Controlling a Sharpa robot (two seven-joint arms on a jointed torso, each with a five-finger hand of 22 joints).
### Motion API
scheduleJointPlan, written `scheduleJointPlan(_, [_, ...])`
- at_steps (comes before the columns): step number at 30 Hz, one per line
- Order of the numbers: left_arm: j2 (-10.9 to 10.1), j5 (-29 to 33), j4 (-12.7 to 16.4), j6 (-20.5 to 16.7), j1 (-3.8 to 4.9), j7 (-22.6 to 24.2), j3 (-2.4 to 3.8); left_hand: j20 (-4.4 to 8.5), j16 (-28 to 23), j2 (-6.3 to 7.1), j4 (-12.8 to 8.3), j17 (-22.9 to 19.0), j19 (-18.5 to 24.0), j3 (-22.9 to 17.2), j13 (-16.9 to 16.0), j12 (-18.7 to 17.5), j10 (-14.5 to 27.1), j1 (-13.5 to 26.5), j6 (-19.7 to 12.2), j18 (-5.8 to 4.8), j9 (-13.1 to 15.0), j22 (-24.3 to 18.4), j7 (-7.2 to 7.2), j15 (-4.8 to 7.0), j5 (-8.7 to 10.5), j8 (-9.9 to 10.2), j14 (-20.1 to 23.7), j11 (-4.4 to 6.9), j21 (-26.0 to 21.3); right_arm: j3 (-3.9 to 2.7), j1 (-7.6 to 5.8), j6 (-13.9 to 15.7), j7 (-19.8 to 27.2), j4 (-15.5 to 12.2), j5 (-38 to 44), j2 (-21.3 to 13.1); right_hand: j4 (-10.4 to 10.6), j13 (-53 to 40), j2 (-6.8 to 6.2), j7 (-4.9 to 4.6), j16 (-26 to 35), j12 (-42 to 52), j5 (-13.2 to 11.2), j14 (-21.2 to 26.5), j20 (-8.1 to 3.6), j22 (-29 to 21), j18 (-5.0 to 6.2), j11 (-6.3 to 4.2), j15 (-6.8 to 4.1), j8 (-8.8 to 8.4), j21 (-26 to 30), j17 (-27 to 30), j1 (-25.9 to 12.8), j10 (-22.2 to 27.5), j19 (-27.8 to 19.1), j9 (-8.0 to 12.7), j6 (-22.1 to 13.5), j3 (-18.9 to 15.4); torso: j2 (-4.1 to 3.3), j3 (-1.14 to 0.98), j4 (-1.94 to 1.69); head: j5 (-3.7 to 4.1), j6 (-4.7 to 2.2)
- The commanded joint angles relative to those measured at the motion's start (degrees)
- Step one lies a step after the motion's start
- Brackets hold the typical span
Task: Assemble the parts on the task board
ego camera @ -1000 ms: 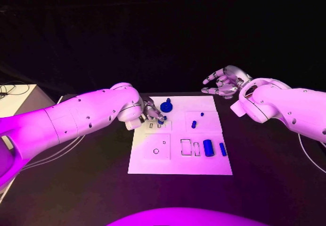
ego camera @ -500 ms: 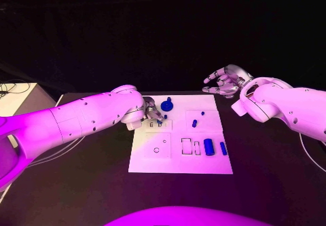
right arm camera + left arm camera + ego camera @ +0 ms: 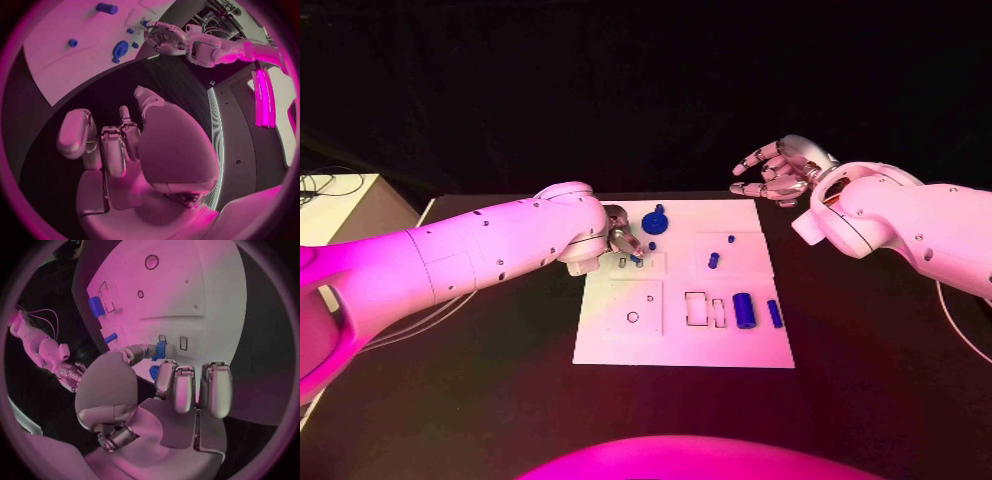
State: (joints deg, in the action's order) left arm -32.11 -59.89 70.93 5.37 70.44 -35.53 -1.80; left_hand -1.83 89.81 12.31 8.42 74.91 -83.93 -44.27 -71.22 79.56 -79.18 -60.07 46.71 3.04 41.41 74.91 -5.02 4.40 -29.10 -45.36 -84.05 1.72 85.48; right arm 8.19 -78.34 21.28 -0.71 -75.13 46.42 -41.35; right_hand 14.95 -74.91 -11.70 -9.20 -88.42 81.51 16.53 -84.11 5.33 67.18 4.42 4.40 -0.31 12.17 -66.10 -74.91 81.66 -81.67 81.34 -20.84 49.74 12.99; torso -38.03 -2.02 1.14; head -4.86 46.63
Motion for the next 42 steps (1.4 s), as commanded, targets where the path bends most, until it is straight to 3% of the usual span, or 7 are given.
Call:
scheduleJointPlan(1, [0.2, -1.0, 0.2, 0.6, -0.07, 0.3, -0.01, 0.28, 0.2, -0.72, -8.1, 15.1, -1.2, -7.9, -0.1, 0.3, -0.5, 0.0, 3.2, -0.88, 10.8, 5.3, 2.69, 0.52, -0.24, -0.3, -6.0, 0.06, 0.4, -0.03, 0.00, -0.9, 0.2, -0.1, 0.6, 0.0, 0.3, -5.3, -0.09, -0.02, 0.3, -0.2, 0.1, -4.9, 0.13, 0.0, 1.03, -0.13, 0.10, 0.34, 0.2, -10.6, -0.6, 0.2, -0.3, -0.1, -0.3, 0.0, -0.02, -0.01, 0.06, -0.06, 0.04])
scheduleJointPlan(42, [0.3, -0.1, 0.4, 2.7, -0.25, 0.3, -0.13, 0.40, 0.2, -0.99, -8.0, 15.1, -1.3, -8.0, -0.1, 0.3, -0.6, 0.0, 3.4, -0.91, 10.8, 5.4, 2.84, 0.65, -0.28, -0.3, -6.0, 0.21, 0.4, -0.03, 0.00, -1.2, 0.0, -0.1, 0.8, 0.1, 0.3, -5.3, -0.09, -0.02, 0.3, -0.2, 0.1, -4.9, 0.13, 0.0, 1.03, -0.13, 0.10, 0.34, 0.2, -10.6, -0.6, 0.2, -0.3, -0.1, -0.3, 0.0, 0.01, -0.01, -0.05, -0.02, 0.62])
